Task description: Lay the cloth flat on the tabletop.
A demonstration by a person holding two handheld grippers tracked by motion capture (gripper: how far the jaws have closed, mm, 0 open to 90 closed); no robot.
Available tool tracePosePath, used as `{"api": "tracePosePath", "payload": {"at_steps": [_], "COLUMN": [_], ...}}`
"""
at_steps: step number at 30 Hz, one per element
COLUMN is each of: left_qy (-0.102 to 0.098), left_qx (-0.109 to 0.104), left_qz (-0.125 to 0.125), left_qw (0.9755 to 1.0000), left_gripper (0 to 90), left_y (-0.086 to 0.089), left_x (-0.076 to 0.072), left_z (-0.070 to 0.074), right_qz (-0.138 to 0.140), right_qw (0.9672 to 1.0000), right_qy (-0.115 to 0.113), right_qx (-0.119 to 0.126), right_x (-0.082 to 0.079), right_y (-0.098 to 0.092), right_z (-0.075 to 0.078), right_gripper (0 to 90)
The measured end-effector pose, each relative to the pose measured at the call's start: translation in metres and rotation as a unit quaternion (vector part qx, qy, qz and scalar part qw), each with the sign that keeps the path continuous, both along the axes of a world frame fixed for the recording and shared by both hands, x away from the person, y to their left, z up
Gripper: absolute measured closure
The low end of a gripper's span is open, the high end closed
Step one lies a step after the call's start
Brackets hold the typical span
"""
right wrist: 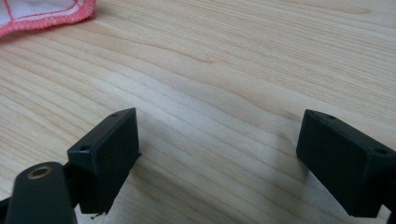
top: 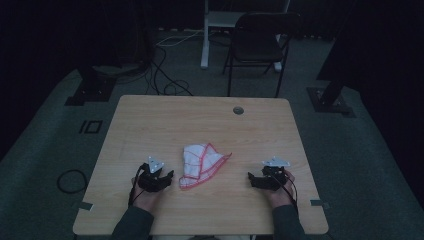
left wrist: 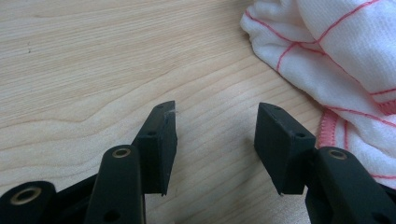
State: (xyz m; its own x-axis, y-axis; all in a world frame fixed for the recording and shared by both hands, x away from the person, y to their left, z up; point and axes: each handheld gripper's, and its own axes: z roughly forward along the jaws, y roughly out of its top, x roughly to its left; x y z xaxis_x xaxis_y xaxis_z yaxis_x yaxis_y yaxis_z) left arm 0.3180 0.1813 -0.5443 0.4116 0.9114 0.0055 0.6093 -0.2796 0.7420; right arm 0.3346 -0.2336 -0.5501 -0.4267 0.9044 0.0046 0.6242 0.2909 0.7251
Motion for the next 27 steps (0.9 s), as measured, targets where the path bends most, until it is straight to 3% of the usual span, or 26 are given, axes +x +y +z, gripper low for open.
{"api": "tracePosePath", "payload": {"at_steps": [12, 14, 16, 17, 22, 27], "left_qy": [0.000, 0.000, -0.011, -0.016, -0.026, -0.038], "left_qx": [-0.001, -0.008, 0.001, -0.005, -0.009, -0.017], "left_qz": [0.003, 0.007, 0.017, 0.013, -0.002, -0.010], "left_qw": [1.0000, 0.9999, 0.9998, 0.9998, 0.9996, 0.9991], "left_gripper": [51.5, 57.3, 59.4, 60.0, 60.2, 59.4], "left_y": [0.000, 0.002, 0.002, 0.003, -0.001, -0.003], "left_x": [-0.001, -0.002, -0.005, -0.006, -0.009, -0.012], "left_z": [0.000, 0.000, 0.003, 0.005, 0.010, 0.018], "right_qz": [0.006, 0.003, -0.001, 0.001, -0.001, 0.010], "right_qw": [1.0000, 1.0000, 1.0000, 0.9999, 0.9996, 0.9994], "right_qy": [0.000, 0.000, -0.001, 0.000, -0.010, -0.034], "right_qx": [0.001, 0.002, 0.004, 0.011, 0.027, 0.007], "right_x": [-0.002, -0.003, -0.006, -0.007, -0.011, -0.015], "right_y": [0.004, 0.004, 0.003, 0.003, 0.003, 0.010], "right_z": [0.000, 0.001, 0.003, 0.004, 0.009, 0.016], "right_gripper": [14.7, 21.9, 30.5, 33.5, 39.3, 41.7]}}
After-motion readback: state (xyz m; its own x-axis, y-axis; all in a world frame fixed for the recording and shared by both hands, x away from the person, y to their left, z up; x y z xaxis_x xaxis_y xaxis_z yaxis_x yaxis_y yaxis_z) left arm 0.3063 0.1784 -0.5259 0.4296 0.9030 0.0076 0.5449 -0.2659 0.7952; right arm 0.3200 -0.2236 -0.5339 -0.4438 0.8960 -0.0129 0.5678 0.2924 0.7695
